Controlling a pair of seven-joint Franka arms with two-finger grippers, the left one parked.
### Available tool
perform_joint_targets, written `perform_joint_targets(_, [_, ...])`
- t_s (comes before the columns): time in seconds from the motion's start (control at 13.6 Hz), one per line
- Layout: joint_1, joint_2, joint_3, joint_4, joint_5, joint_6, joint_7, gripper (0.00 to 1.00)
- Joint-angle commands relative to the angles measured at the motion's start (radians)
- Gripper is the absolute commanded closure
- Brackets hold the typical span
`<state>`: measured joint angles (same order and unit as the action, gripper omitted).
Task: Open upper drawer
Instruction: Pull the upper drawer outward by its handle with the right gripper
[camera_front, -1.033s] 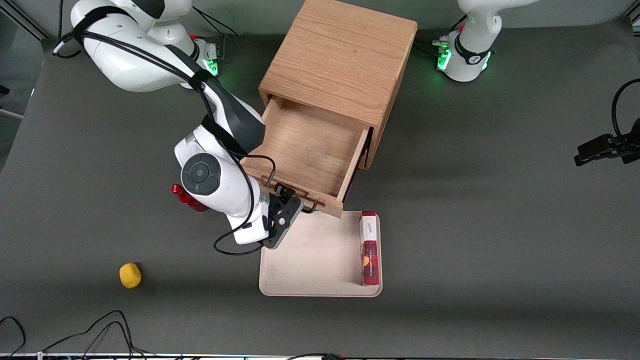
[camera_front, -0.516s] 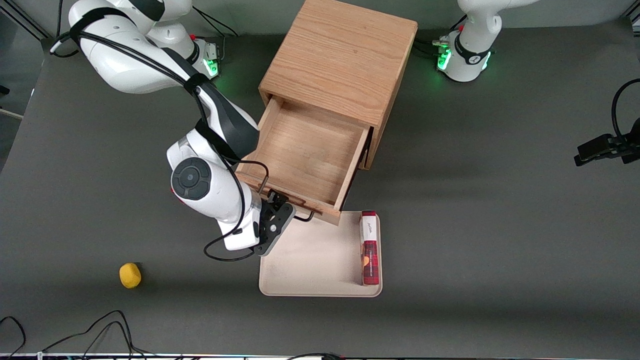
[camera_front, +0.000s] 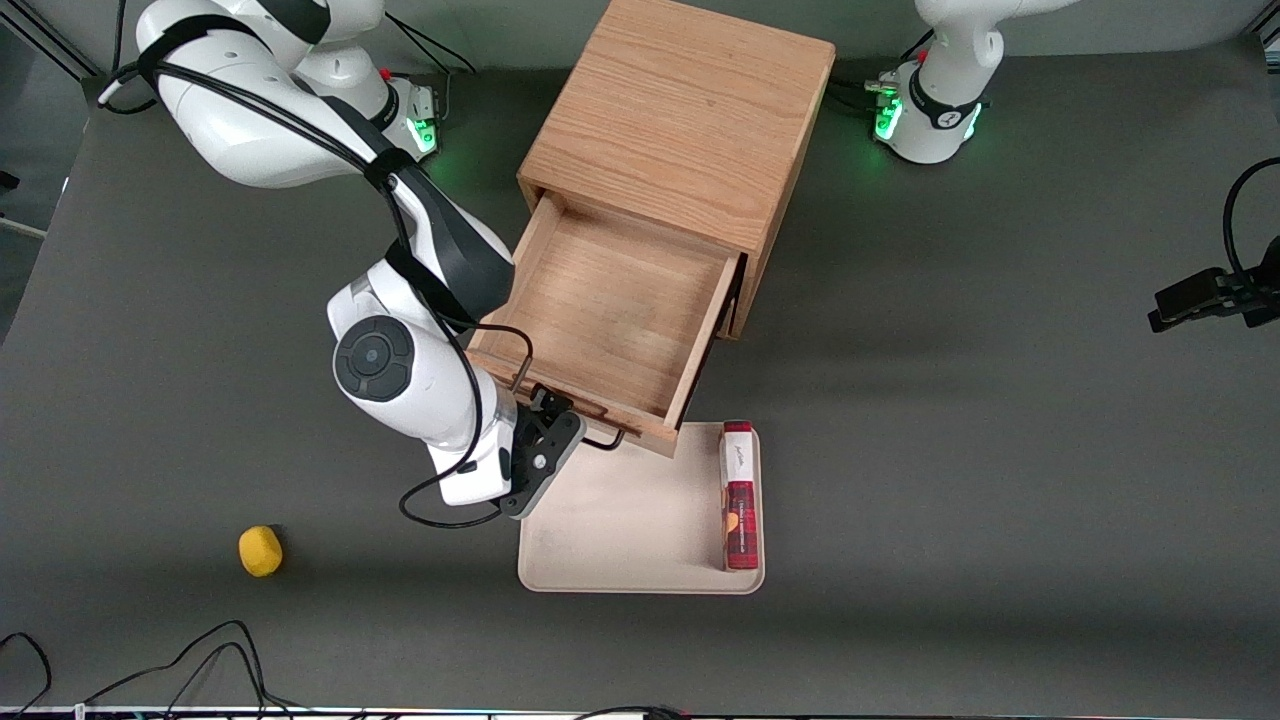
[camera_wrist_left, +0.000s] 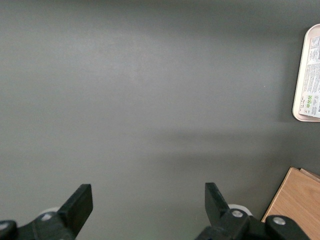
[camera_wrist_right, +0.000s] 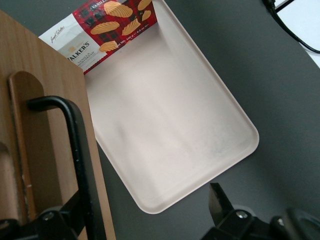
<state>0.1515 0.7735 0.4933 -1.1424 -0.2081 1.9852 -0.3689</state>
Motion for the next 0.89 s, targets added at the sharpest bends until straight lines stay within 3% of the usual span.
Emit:
perform_joint_targets(0.0, [0.005,0.024,-0.013,0.064,0.018,0.007,-0.007,0.00])
perform_joint_targets(0.44, [0.006,0.023,-0.016,0.116,0.095,-0.043,0.008,0.00])
perform_joint_targets(0.81, [0.005,0.020,-0.012,0.171,0.101,-0.100,0.008,0.00])
